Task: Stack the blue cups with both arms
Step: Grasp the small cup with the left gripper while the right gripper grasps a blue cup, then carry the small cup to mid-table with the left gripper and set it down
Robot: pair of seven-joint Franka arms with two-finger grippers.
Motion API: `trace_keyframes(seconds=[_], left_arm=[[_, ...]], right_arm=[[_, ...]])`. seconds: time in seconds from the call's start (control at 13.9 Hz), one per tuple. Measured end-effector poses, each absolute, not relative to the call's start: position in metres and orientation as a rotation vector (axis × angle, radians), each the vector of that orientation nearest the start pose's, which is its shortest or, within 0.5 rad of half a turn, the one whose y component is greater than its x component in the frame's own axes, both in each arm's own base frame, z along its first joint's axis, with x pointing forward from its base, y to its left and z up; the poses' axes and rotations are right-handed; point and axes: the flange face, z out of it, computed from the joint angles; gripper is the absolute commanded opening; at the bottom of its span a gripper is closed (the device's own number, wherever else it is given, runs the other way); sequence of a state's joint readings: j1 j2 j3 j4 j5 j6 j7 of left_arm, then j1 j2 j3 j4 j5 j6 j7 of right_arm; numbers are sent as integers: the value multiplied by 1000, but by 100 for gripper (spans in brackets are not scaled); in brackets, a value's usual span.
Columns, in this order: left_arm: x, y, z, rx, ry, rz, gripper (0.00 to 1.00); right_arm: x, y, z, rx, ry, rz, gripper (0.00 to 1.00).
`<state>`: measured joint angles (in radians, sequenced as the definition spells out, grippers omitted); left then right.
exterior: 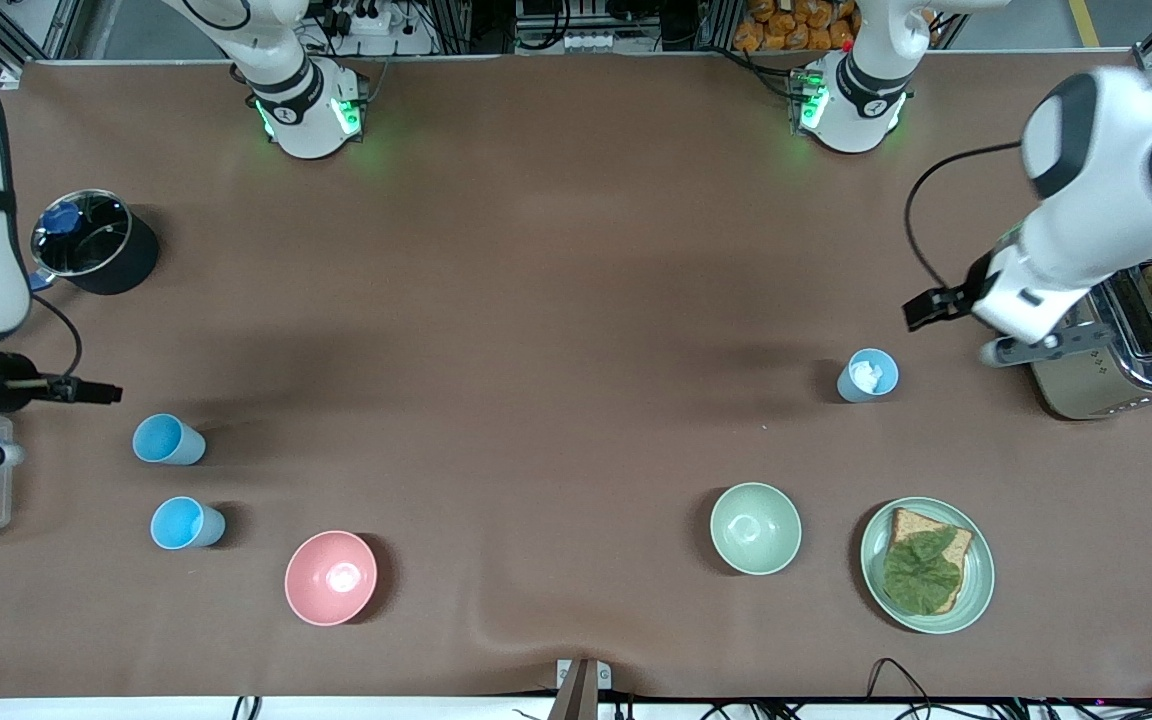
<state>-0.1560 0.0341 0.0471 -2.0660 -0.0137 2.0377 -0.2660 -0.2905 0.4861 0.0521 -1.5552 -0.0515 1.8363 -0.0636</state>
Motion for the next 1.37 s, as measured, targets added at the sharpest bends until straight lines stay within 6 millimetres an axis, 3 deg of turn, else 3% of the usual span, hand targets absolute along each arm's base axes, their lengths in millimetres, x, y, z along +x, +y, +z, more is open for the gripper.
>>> trace_keyframes(seconds=[0.29,0.72,0.86,1.01,1.08,1.15,1.22,1.37], left_arm=[[529,-57,330,-3124,-262,91,100],[539,-30,266,-3111,-329,90,96],[542,-25,249,-3109,-344,77,72],[543,-22,238,-3107,-349,78,32],[543,-23,236,-3107,-347,77,0],[543,-24,236,-3108,-344,75,0],[544,-25,237,-3109,-342,74,0],[544,-27,237,-3110,-337,73,0]], right_arm=[[649,-181,296,-3098,273,333,100],[652,-191,277,-3108,290,270,100],[657,-191,263,-3114,286,227,100],[664,-185,250,-3120,272,177,100],[665,-184,244,-3119,268,174,81],[664,-184,240,-3117,269,179,17],[664,-185,237,-3116,271,184,0],[663,-185,234,-3115,272,187,0]])
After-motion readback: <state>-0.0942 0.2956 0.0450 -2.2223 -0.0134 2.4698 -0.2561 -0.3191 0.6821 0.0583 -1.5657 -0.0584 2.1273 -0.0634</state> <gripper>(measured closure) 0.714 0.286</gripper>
